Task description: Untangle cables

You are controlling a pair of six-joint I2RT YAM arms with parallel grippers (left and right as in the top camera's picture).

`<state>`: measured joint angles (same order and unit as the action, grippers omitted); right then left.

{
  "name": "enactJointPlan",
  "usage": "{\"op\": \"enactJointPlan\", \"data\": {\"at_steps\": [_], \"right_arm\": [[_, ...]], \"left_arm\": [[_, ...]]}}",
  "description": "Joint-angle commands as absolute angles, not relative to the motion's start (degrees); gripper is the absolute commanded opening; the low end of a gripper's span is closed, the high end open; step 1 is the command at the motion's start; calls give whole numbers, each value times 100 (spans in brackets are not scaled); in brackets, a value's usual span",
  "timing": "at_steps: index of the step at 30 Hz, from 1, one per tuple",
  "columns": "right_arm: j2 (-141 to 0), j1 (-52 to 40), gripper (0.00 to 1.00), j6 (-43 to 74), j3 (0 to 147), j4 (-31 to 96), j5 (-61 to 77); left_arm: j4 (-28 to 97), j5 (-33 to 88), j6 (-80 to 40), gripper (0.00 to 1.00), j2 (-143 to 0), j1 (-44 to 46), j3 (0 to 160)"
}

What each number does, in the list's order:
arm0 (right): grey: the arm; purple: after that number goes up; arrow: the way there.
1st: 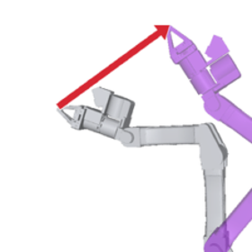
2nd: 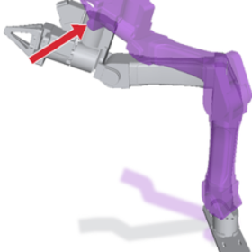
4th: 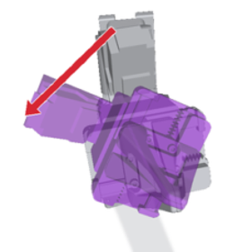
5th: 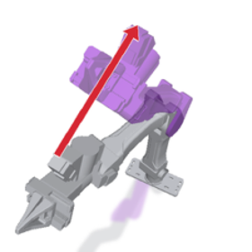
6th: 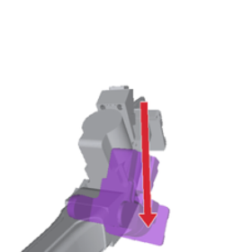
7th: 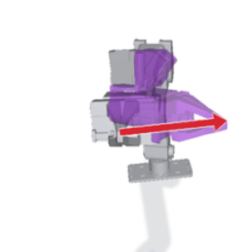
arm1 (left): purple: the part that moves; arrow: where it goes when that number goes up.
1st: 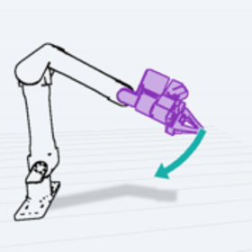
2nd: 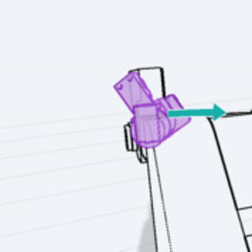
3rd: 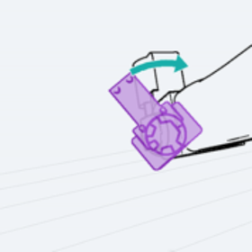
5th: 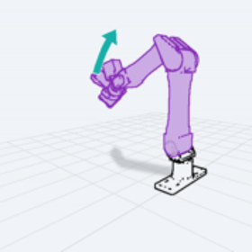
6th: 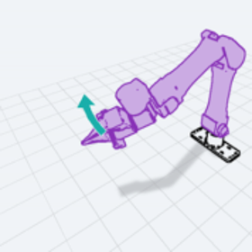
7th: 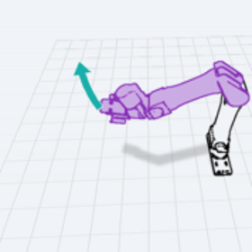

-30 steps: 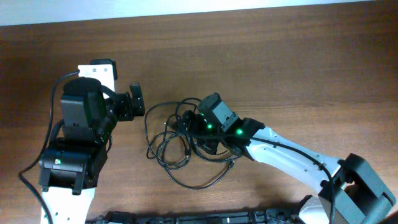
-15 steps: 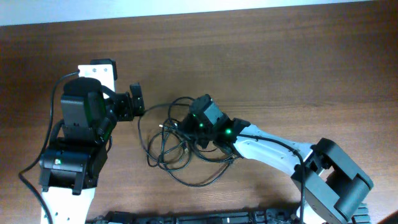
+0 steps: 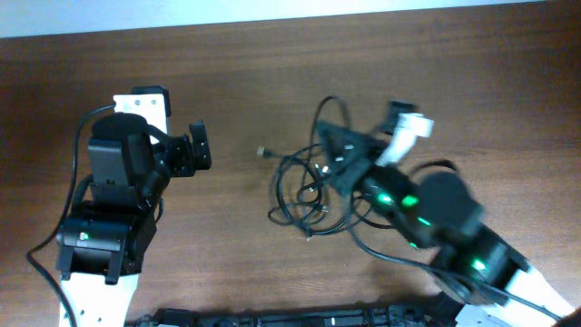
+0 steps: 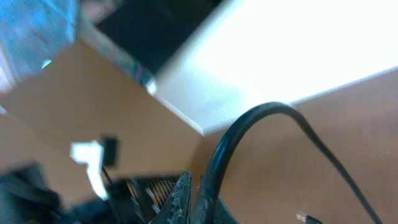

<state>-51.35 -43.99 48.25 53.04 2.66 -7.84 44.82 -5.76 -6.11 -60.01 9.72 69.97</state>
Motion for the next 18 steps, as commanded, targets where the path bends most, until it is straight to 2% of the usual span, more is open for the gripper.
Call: {"op": "enactJointPlan", "data": {"at_steps": [1,11,13,14,18], "right_arm": [[-4351,-4418,4,3765,5415,-563,-2086],[-4132,-4421,4,554,5417,-4189,-2838],[-4132,-4418,4,84,5417,-4576,-2921],[-4134,-4418,4,-471,5417,-4692,-3144],[-4134,-4418,4,-3015,5417,-5332,-5555]], "left_arm": [[4473,-534,-683,99,-5990,945,7043],[4475,-534,-683,99,-5988,945,7043],[4475,-534,-683,99,-5988,947,7043],[4473,-534,-683,99,-5988,945,7043],[4473,-534,-683,99,-5990,945,7043]]}}
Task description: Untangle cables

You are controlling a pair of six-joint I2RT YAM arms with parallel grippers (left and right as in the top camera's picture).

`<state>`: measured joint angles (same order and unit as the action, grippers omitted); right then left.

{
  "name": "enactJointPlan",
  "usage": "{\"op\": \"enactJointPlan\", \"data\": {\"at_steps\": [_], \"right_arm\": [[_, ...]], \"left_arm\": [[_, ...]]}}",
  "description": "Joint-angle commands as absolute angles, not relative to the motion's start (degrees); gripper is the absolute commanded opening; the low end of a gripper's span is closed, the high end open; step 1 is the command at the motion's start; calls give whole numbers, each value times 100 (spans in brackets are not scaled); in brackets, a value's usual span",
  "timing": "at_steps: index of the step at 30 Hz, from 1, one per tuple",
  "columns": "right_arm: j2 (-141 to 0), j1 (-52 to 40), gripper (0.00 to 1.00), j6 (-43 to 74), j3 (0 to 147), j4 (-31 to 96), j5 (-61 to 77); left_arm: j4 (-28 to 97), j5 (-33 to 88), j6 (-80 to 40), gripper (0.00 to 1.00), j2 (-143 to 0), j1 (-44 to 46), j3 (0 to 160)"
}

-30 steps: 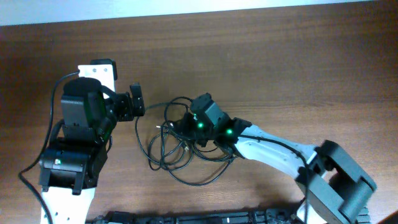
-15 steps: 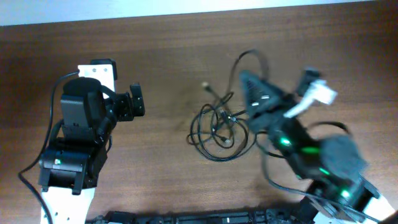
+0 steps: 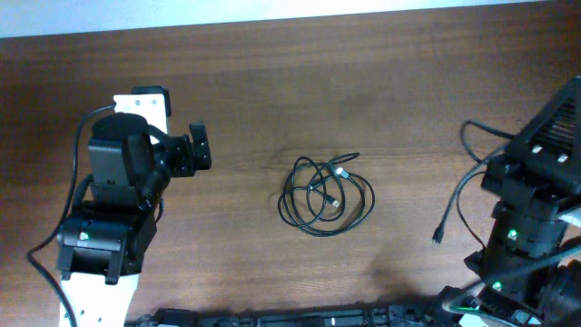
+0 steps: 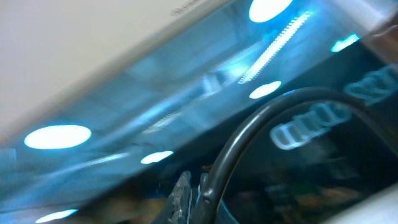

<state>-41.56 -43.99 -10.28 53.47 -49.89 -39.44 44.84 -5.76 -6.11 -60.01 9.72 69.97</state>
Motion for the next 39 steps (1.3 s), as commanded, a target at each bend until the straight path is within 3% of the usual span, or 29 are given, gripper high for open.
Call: {"op": "enactJointPlan", "data": {"at_steps": [1,2,5,12,16,21,25,27,29,31,37,39], "right_arm": [[-4134,-4418,4,-3645,5417,-5544,-5841],[-4134,-4418,4,-4654,5417,-5857,-6106],[-4134,-4359,4,-5642,5417,-6023,-6241],[-4598,-3229,4,-5636,5417,-4351,-6517],[-5636,-1474,4,-5483,5417,-4342,-6521],[-6919,16,4,-3881,5417,-4053,-6869],[-7179,659,4,-2091,5417,-2451,-6532],[-7179,1216,4,-676,5417,-989,-5540],[-7183,2141,4,1278,5417,593,-3428],[-7214,2952,4,2126,5417,1201,-1951],[-7216,4547,4,2445,5417,1837,-1439],[-7216,5017,12,2499,5417,2003,-1120]], "left_arm": [[4475,-534,-683,99,-5990,945,7043],[4475,-534,-683,99,-5990,947,7043],[4473,-534,-683,99,-5988,947,7043],[4473,-534,-683,99,-5990,945,7043],[4475,-534,-683,99,-5990,947,7043],[4475,-534,-683,99,-5990,945,7043],[4473,-534,-683,99,-5990,945,7043],[4473,-534,-683,99,-5990,945,7043],[4473,-534,-683,99,-5990,945,7043],[4473,-534,-683,99,-5990,945,7043],[4473,-534,-683,99,-5988,947,7043],[4475,-534,-683,99,-5990,945,7043]]}}
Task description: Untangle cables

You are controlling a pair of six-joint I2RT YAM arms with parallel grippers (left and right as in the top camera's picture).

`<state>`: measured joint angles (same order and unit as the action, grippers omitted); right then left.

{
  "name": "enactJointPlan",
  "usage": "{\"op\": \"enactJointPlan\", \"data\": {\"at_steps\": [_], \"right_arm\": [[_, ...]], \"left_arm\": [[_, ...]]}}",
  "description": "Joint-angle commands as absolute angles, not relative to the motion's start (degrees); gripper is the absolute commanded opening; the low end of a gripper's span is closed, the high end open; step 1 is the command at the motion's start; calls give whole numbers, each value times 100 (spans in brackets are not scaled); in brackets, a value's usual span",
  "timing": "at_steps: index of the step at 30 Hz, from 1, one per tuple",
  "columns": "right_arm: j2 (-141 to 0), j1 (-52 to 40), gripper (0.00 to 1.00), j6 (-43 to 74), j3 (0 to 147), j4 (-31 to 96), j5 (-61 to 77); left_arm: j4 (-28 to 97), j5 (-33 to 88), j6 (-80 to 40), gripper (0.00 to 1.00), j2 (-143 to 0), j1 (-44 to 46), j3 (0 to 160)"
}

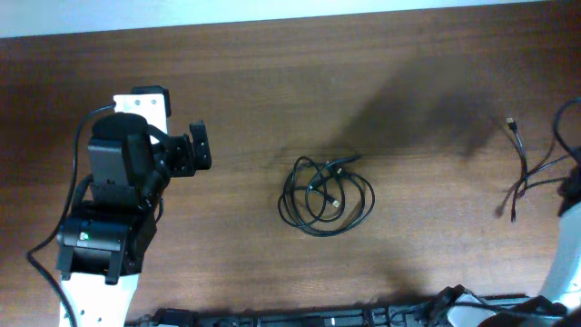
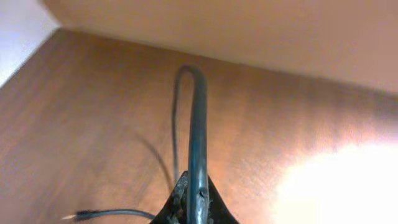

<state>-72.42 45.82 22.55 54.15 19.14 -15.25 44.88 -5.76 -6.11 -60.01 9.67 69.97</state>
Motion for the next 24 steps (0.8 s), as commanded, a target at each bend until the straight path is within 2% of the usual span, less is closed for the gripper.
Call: {"op": "enactJointPlan", "data": {"at_steps": [1,2,3,5,7,10,14,18,20,24], "right_arm": [[-7216,5251,39,2515,5417,2051,-860],[-7216,5417,71,2626,5417,2067,-639],[-7216,5540,74,2661,5417,2060,-449],[-7216,5601,89,2709,5417,2064,-296],[-7216,5590,96,2709,5417,2095,-298],[-7210,5590,98,2679,5417,2231,-104],[-7194,5590,99,2228,5417,2231,1542],[-7194,5590,100,1660,5417,2257,4178],[-7194,5590,98,1627,5417,2394,4923],[-7194,5583,98,1308,5417,3275,5039]], "left_arm": [[4475,-534,-683,99,-5992,945,7043],[4475,-534,-683,99,-5994,945,7043],[4475,-534,-683,99,-5994,945,7043],[4475,-534,-683,99,-6001,947,7043],[4475,-534,-683,99,-6016,945,7043],[4477,-534,-683,99,-6027,945,7043],[4493,-534,-683,99,-6034,947,7043],[4493,-534,-683,99,-6034,945,7043],[4519,-534,-683,99,-6053,947,7043],[4580,-534,-683,99,-6071,947,7043]]}}
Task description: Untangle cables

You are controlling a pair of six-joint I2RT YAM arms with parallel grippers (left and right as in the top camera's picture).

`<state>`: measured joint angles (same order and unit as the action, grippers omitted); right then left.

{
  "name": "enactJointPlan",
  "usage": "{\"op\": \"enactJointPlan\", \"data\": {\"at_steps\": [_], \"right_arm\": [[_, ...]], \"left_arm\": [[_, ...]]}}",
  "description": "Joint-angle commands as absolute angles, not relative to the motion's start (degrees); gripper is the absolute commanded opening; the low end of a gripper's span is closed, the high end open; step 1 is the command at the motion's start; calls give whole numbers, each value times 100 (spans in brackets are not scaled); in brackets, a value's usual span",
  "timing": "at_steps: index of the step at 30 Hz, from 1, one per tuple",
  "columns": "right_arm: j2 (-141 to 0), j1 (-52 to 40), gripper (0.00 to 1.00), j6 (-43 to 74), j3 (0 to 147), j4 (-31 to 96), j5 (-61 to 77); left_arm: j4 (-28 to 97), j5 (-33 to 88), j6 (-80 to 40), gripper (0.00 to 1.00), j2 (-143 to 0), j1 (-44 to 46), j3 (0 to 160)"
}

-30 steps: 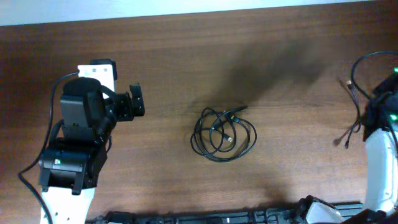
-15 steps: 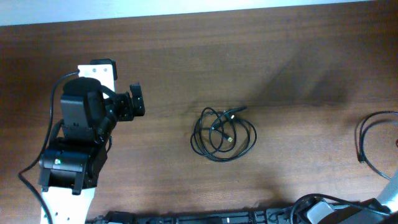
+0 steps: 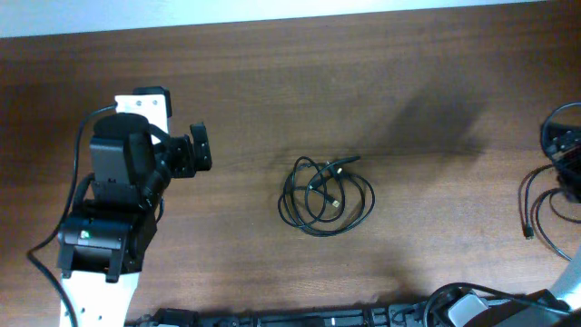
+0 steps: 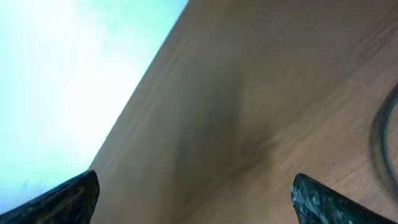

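Note:
A coil of black cable lies at the middle of the table, its plugs inside the loops. A second black cable lies apart from it at the right edge, with a plug end pointing toward the front. My right arm shows only at that edge. In the right wrist view my right gripper is open wide with bare table between its fingertips, and a dark arc of cable shows at the right. My left gripper hangs at the left, away from both cables.
The left arm's base and body take up the front left of the brown wooden table. A black strip runs along the front edge. The table's far edge meets a white wall.
My right gripper, shut on a black cable held up at the far right, is now open. That cable lies on the table at the right edge. The left arm and centre coil are unchanged.
First my right gripper was shut on a cable in the tangle at the middle. Then it was at the right with one cable, and a smaller coil was left at the centre. It still held the cable at the far right, and now it has let go.

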<state>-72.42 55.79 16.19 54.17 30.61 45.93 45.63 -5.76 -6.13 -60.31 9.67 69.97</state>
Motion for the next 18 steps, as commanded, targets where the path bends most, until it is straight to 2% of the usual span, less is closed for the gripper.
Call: {"op": "enactJointPlan", "data": {"at_steps": [1,4,7,10,12,18], "right_arm": [[-7194,5583,98,1223,5417,3538,5041],[-7194,5557,99,1216,5417,4060,5046],[-7194,5065,99,895,5417,4119,5098],[-7194,3959,99,899,5417,4115,4866],[-7194,2794,99,945,5417,4119,4488],[-7207,755,99,1918,5417,4025,4434]], "left_arm": [[4598,-534,-683,99,-6075,945,7043],[4600,-534,-683,99,-6108,947,7043],[4600,-534,-683,99,-6134,945,7043],[4600,-534,-683,99,-6154,945,7043],[4600,-534,-683,99,-6156,945,7043],[4600,-534,-683,99,-6156,945,7043]]}}
